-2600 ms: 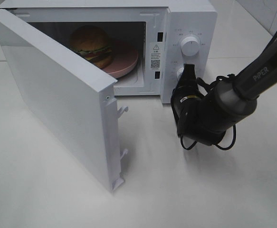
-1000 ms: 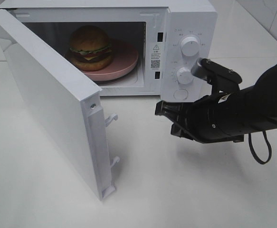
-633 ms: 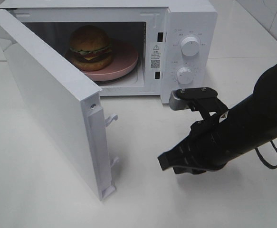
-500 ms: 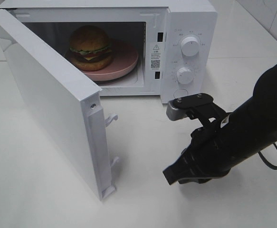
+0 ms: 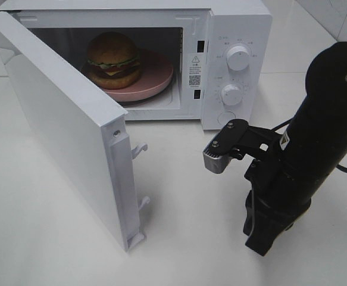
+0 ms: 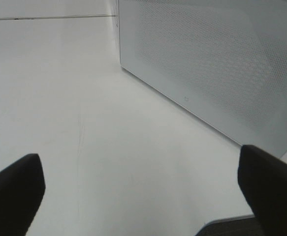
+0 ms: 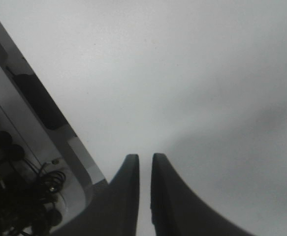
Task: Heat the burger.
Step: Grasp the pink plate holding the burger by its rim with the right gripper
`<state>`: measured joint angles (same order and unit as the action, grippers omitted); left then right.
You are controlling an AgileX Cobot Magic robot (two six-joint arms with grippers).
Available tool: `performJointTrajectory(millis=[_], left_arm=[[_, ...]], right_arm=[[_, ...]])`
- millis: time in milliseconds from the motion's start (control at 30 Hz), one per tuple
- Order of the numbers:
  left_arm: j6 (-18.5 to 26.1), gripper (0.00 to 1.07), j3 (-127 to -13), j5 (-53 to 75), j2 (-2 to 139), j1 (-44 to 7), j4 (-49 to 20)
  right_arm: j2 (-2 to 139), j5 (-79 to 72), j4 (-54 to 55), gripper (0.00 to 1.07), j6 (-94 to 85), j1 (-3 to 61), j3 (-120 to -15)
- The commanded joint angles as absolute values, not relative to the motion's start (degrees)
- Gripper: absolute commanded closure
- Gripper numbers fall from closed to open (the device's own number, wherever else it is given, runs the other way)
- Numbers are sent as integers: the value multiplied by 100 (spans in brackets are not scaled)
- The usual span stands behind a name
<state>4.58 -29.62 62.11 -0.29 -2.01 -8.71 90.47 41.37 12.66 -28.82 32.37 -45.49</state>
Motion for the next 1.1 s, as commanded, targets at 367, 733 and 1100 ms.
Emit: performJointTrajectory(millis=[367,733,1100], left_arm=[[435,7,-2962,6136,-57,-201,-871],[435,7,-2962,6136,-57,-201,-871],[435,7,-2962,6136,-57,-201,-871]], right_arm=[[8990,4641,710,93,-5288,3197,-5265],[8990,4102,-275,88,-6749,3197,-5632],[8990,2722,-957,50,-6761,3197,-5632]])
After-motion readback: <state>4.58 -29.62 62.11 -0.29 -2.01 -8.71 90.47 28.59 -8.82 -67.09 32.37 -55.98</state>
